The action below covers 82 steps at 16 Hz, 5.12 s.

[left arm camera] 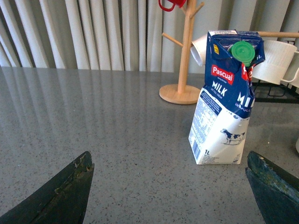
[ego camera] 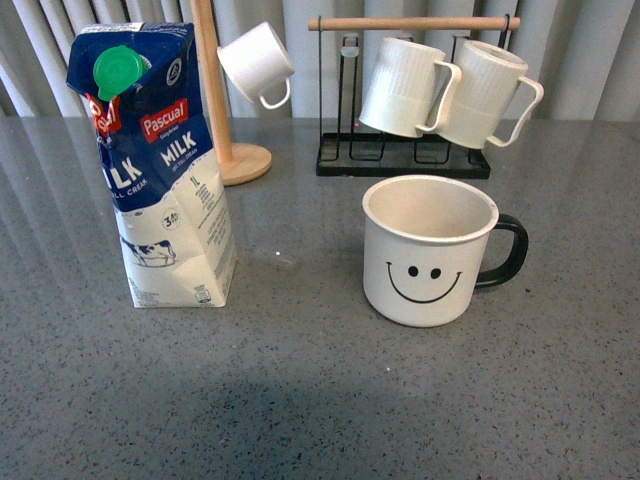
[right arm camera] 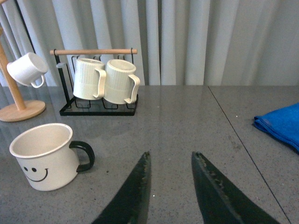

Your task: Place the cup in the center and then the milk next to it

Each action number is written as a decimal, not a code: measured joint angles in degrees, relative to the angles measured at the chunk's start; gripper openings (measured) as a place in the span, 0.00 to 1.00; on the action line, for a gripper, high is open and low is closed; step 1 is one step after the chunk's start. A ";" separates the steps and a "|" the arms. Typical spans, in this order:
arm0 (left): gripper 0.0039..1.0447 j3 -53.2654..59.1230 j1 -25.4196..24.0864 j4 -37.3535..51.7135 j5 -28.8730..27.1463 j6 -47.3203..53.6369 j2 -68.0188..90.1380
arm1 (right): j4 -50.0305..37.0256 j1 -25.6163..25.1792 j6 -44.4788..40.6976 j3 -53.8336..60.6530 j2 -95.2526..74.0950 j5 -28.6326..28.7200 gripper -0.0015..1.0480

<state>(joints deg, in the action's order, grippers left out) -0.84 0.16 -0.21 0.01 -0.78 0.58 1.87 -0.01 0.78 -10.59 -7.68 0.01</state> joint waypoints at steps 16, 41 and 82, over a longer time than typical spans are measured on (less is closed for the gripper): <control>0.94 0.00 0.00 0.00 0.00 0.00 0.00 | -1.60 0.00 -0.57 9.84 7.45 0.00 0.02; 0.94 -3.43 5.99 -4.31 -8.68 -0.76 6.58 | -1.60 0.00 -0.61 9.84 7.43 -0.02 0.94; 0.02 -39.39 34.99 26.84 -26.40 -12.83 77.85 | -1.60 0.00 -0.61 9.84 7.43 -0.02 0.94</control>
<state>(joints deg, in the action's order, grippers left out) -40.23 35.16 26.63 -26.39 -13.61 78.43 0.27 -0.01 0.16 -0.75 -0.25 -0.01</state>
